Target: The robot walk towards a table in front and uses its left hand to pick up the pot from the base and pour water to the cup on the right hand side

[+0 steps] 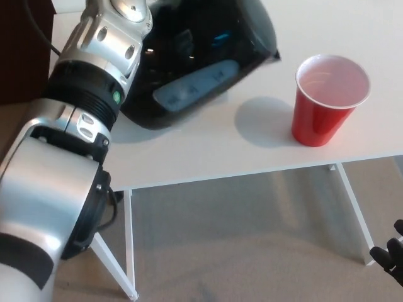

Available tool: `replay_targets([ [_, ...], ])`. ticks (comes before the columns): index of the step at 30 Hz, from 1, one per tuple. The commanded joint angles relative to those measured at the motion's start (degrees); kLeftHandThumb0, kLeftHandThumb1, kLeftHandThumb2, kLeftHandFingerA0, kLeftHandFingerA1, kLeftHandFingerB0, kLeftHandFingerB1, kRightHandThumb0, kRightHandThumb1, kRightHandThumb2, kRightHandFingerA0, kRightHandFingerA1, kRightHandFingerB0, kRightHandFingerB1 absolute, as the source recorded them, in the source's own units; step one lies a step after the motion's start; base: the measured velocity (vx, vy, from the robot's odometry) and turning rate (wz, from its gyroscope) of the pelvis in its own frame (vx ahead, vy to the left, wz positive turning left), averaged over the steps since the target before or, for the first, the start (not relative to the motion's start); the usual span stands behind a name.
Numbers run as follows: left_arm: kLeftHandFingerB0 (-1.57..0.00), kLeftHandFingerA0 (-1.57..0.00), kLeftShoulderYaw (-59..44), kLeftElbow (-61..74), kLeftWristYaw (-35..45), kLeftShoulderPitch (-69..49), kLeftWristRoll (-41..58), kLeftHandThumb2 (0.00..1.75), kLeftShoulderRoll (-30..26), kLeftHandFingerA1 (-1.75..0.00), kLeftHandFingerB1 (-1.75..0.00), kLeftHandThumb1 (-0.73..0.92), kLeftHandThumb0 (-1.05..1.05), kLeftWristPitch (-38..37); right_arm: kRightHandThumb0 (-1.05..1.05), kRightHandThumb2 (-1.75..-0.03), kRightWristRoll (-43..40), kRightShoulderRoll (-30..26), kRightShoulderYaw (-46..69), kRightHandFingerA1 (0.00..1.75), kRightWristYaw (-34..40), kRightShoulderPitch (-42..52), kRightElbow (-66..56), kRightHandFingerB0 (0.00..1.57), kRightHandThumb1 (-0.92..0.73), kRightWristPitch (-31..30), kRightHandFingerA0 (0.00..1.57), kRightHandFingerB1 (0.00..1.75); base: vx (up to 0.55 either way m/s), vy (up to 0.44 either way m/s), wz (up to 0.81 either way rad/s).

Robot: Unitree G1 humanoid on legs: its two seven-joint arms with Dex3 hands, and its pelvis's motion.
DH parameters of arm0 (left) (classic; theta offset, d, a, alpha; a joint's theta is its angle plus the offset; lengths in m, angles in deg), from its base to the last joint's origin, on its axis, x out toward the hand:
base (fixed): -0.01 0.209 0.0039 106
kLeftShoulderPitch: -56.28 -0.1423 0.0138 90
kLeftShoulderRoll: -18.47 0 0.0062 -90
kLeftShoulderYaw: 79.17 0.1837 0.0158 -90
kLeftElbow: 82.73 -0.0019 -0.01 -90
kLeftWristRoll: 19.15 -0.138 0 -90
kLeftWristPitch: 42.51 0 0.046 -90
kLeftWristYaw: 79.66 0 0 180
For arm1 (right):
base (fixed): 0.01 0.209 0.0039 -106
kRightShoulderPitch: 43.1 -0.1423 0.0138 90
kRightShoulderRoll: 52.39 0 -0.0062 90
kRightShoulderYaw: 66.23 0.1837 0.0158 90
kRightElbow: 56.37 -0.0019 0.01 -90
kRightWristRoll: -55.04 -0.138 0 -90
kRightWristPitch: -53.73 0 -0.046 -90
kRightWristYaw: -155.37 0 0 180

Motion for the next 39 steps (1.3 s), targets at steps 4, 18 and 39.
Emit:
replay_targets([
  [4,-0.90,-0.95,2.50,-2.51,-8.07,5.90,-5.95,0.55,-1.12,-1.56,-0.58,0.50,-0.27,-7.81,-0.26,-0.54,0.40,-0.56,-0.30,0.48,1.16,-0.95,-1.06,0.60,-0.47,-0.44,0.66,0.45,0.00,0.000,0.00],
  [18,-0.89,-0.94,5.39,-2.65,-7.56,12.06,-9.12,0.60,-0.13,-1.67,-0.64,0.49,-0.34,-10.01,-0.28,-0.53,0.97,-1.24,-1.52,0.49,0.66,-1.08,-2.67,0.62,-0.45,-0.15,0.72,0.45,0.00,0.000,0.00],
  [39,-0.98,-1.26,7.66,8.46,-7.40,4.80,-12.68,0.78,1.75,-1.41,-1.21,0.36,-0.26,-13.98,-0.37,-0.65,1.91,-1.01,-2.38,0.56,0.67,0.40,-2.16,0.59,-0.37,0.26,0.68,0.53,0.00,0.000,0.00],
])
